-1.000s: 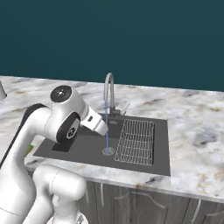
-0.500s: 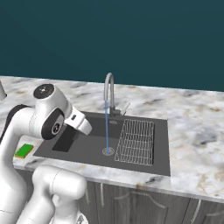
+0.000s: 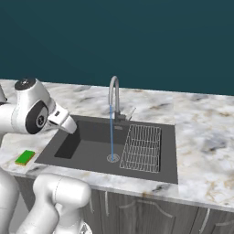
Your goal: Soak the sponge with water for a few seconds and then drop it inside the sink.
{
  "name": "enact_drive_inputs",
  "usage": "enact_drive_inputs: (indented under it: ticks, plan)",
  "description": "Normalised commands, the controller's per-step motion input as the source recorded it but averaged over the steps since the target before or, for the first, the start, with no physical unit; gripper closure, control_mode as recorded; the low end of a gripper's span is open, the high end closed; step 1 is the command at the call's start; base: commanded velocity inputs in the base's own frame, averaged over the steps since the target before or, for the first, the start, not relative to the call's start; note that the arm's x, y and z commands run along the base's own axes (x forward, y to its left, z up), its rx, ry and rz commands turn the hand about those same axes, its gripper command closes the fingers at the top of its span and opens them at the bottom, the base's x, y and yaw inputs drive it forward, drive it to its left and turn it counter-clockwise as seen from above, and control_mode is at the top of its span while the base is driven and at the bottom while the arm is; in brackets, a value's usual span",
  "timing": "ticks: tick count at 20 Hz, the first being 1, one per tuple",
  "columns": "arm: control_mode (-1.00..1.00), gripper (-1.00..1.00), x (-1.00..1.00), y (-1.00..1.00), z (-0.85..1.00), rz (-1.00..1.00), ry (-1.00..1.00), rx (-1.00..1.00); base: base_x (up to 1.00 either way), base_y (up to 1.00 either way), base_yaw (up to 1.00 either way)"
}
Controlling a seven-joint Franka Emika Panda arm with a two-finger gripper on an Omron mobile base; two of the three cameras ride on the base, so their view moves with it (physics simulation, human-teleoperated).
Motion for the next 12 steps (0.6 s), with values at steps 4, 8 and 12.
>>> enact_drive_inputs:
  ticks: [4, 8, 12]
  plan:
    - [-1.00, -1.00, -0.02, 0.55, 0.00, 0.08, 0.01, 0.01, 0.00, 0.00, 0.00]
    - [-1.00, -1.00, -0.11, 0.49, 0.00, 0.10, 0.00, 0.05, 0.00, 0.00, 0.00]
    - [-1.00, -1.00, -0.20, 0.46, 0.00, 0.12, 0.00, 0.06, 0.00, 0.00, 0.00]
